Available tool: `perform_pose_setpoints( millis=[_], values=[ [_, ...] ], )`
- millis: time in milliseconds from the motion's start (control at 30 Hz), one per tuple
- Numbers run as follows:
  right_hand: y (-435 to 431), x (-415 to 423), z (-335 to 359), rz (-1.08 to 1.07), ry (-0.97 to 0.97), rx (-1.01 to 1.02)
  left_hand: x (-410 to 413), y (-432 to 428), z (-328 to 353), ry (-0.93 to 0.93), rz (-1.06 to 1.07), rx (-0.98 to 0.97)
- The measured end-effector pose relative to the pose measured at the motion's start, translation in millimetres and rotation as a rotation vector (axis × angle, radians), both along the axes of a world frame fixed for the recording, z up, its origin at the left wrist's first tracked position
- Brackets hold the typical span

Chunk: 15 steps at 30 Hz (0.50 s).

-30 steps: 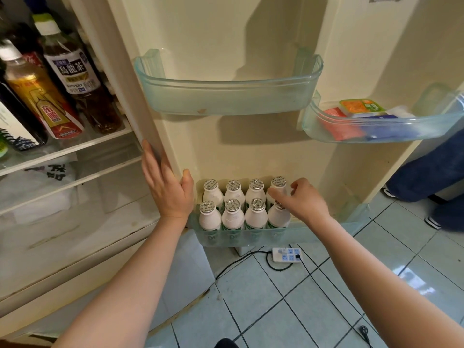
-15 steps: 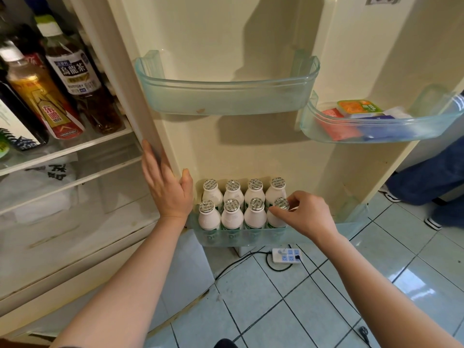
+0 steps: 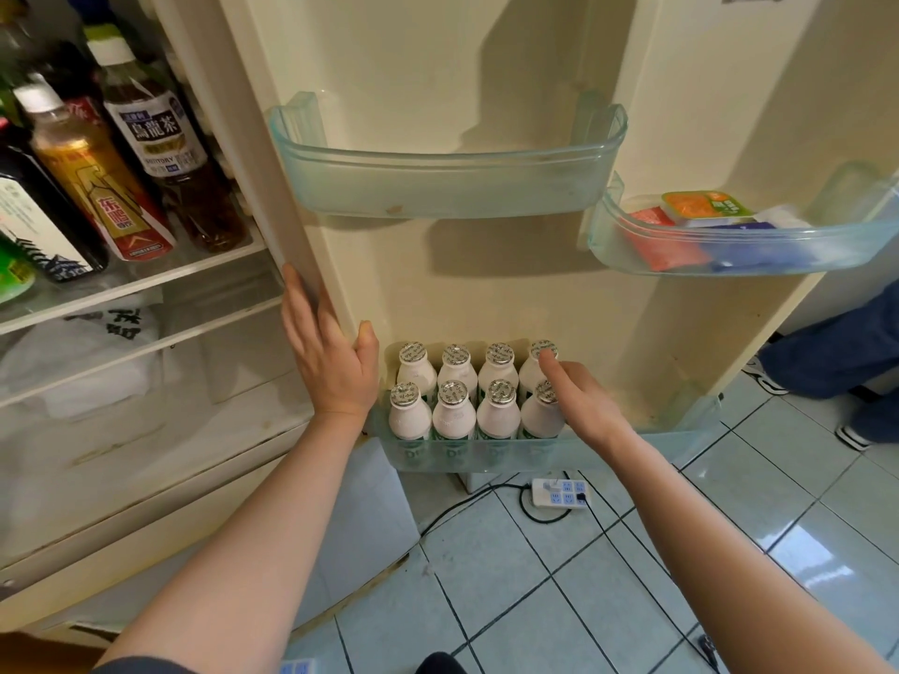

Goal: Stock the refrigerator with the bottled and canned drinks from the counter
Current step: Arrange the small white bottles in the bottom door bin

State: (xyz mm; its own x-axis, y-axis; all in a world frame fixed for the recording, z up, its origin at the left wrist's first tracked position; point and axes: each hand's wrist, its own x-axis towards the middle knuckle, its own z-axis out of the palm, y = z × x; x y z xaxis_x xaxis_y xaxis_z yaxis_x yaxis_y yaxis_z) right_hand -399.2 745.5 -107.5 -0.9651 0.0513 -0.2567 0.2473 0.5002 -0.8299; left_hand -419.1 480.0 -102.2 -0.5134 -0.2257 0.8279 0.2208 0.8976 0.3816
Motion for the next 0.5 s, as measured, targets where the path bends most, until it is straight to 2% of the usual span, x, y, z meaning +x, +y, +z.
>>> perform_pose_setpoints(
  millis=[167,333,500],
  values=[
    [-1,1,-6,-0.022,0.016,0.005,6,2,4,-0.06,-0.009,0.02],
    [-3,0,-4,-0.021,0.007,0.049,17,1,10,-0.219,-0.007,0.002],
    [-10,17,19,-0.044,0.155,0.181,38,-4,23,-0.409,-0.032,0.023]
  ],
)
